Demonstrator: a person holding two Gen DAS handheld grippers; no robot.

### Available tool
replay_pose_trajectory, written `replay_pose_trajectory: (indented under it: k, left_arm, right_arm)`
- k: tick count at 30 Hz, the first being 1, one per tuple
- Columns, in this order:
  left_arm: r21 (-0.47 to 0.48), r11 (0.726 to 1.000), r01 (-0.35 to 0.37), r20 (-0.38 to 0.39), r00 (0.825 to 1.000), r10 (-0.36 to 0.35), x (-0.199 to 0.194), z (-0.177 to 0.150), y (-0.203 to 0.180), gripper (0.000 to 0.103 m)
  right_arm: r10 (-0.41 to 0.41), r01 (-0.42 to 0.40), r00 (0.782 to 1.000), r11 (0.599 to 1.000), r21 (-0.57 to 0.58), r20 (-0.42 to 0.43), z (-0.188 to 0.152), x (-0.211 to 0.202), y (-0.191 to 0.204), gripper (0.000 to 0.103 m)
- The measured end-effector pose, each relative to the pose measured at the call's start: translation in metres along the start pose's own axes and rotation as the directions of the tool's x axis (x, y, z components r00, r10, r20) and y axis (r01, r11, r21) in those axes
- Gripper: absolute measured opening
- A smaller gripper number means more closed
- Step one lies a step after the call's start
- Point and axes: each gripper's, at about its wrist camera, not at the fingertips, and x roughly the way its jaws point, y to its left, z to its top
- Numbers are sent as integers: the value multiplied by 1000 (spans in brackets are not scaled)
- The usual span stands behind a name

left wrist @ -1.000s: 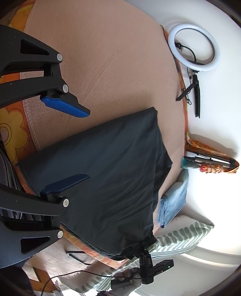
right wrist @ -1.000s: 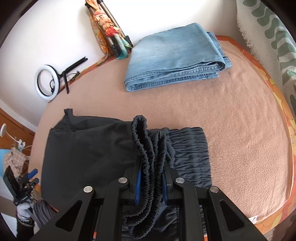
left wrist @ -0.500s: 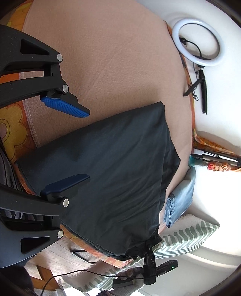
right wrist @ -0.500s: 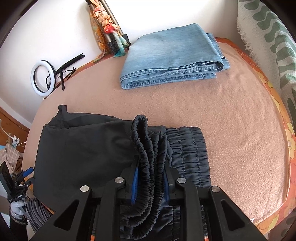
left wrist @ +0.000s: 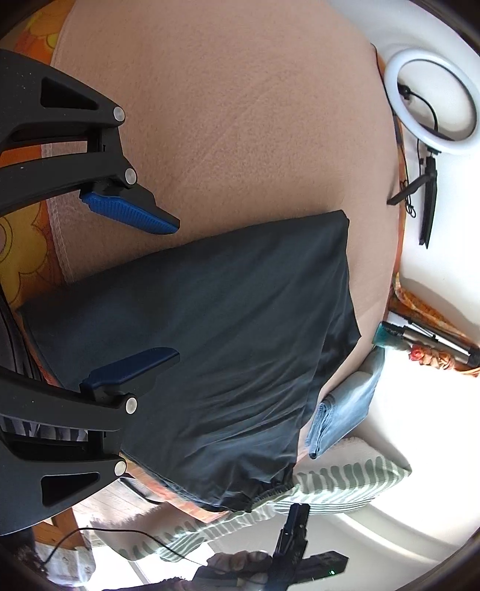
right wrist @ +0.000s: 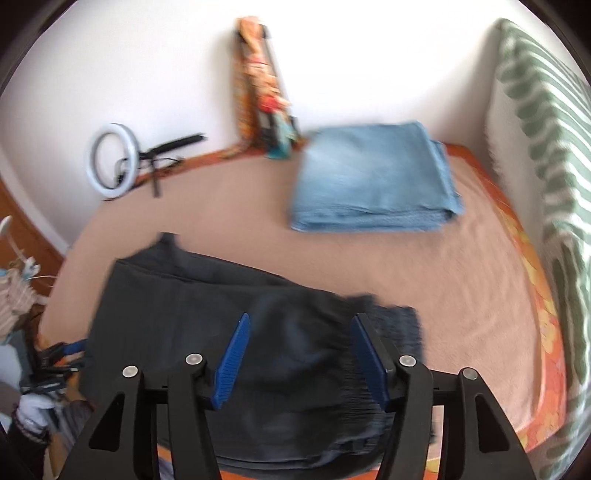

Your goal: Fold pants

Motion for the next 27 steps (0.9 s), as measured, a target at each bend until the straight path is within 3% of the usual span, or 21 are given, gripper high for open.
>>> replay_pose_trajectory:
  k: [4, 10, 16, 27]
  left_arm:
    - [-18, 1000, 0, 13, 1000, 0, 0, -2, -2, 63]
    - [-23, 1000, 14, 21, 1000, -13, 0, -6, -8, 63]
    - [-31, 999, 19, 37, 999, -18, -1, -8, -9, 63]
    - [-7, 1000, 6, 69, 998, -6, -2, -12, -13, 61]
  right_arm:
    - [105, -105, 994, 994, -36, -6, 8, 4, 39, 61]
    - [190, -193, 981, 972, -136, -33, 14, 18, 105, 62]
    - [247, -259, 966, 943, -211, -80, 19, 40, 165, 63]
    - [299, -354, 919, 913, -203, -258, 27, 110, 237, 63]
